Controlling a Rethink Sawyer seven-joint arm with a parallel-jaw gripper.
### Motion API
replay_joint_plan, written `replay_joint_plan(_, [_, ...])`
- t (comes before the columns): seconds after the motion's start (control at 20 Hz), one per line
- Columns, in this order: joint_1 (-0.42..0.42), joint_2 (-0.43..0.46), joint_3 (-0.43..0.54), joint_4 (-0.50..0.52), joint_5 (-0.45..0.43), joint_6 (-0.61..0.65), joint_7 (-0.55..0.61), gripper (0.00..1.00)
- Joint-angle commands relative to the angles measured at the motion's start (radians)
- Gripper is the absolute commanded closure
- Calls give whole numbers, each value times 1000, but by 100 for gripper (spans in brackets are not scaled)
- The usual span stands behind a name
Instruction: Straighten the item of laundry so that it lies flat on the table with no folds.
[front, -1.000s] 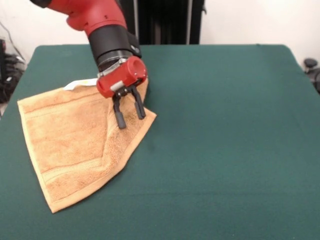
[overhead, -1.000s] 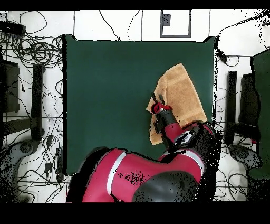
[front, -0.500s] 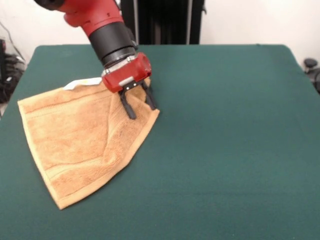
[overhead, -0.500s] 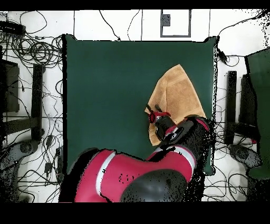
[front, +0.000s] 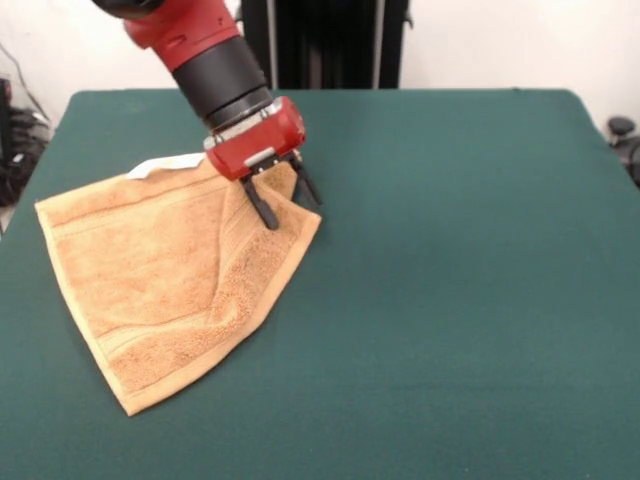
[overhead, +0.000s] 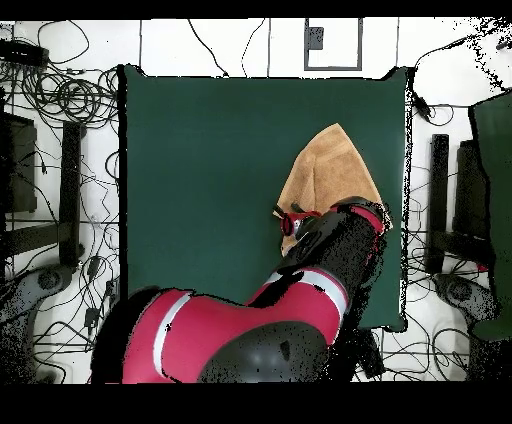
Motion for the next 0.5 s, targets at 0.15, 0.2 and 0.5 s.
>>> replay_joint_plan(0.15, [98,128,33,-55,-184,36,707,0])
replay_joint_plan(0.2, [104,130,33,-54,-201,8,765,0])
replay_joint_plan(0.5, [127,101,48,-8,-222,-49,910,0])
